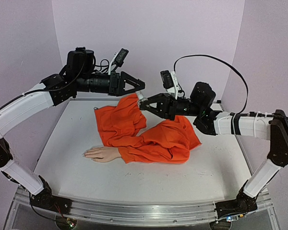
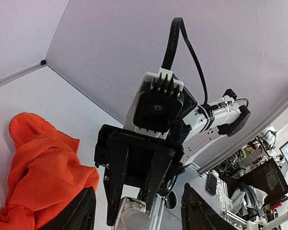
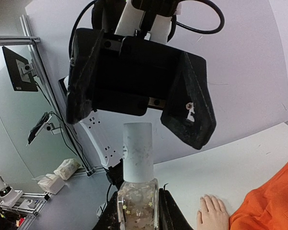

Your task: Paint the nails

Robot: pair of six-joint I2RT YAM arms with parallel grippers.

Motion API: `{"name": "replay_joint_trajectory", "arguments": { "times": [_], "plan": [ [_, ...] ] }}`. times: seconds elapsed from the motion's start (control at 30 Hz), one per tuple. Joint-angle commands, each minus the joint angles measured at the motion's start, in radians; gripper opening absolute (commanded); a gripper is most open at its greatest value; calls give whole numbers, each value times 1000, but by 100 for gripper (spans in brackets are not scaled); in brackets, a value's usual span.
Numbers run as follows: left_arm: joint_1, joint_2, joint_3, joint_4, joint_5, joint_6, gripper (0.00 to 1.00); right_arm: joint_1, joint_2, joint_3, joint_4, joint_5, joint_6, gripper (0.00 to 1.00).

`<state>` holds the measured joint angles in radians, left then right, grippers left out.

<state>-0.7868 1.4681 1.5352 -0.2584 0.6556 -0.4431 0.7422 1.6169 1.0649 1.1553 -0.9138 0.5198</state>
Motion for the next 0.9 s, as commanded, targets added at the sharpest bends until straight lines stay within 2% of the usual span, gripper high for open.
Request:
{"name": "replay_joint_trajectory", "arguments": {
  "times": [0.0, 0.17, 0.37, 0.5, 0.57, 0.63, 0.7, 0.73, 0.77, 0.8, 0.87],
  "plan": [
    [-10, -7, 28, 65, 47, -2, 56, -1, -8, 47, 170, -42, 71, 0],
    [-21, 3, 26, 65, 42, 3, 41, -2, -10, 40, 173, 3, 76, 0],
    [-22, 12, 29, 32, -46, -8, 20, -2, -19, 38, 167, 32, 58, 0],
    [-22, 20, 37, 13, -68, -21, 11, -1, -77, 11, 53, 176, -66, 0],
    [-22, 23, 40, -4, -92, -24, 8, 0, -113, -2, -61, 343, -156, 0],
    [-22, 27, 45, -30, -129, -28, 4, 26, -150, -12, -163, 597, -247, 0],
    [-22, 33, 51, -53, -154, -34, 2, 164, -182, -14, -226, 1047, -451, 0],
    [-20, 38, 54, -60, -158, -39, 2, 245, -183, -25, -183, 1248, -582, 0],
    [-20, 44, 58, -65, -160, -43, 1, 314, -176, -38, -109, 1375, -690, 0],
    [-20, 50, 62, -71, -157, -48, 1, 358, -164, -43, -59, 1428, -765, 0],
    [-21, 60, 70, -77, -151, -51, 1, 393, -151, -31, -29, 1432, -808, 0]
  ]
}}
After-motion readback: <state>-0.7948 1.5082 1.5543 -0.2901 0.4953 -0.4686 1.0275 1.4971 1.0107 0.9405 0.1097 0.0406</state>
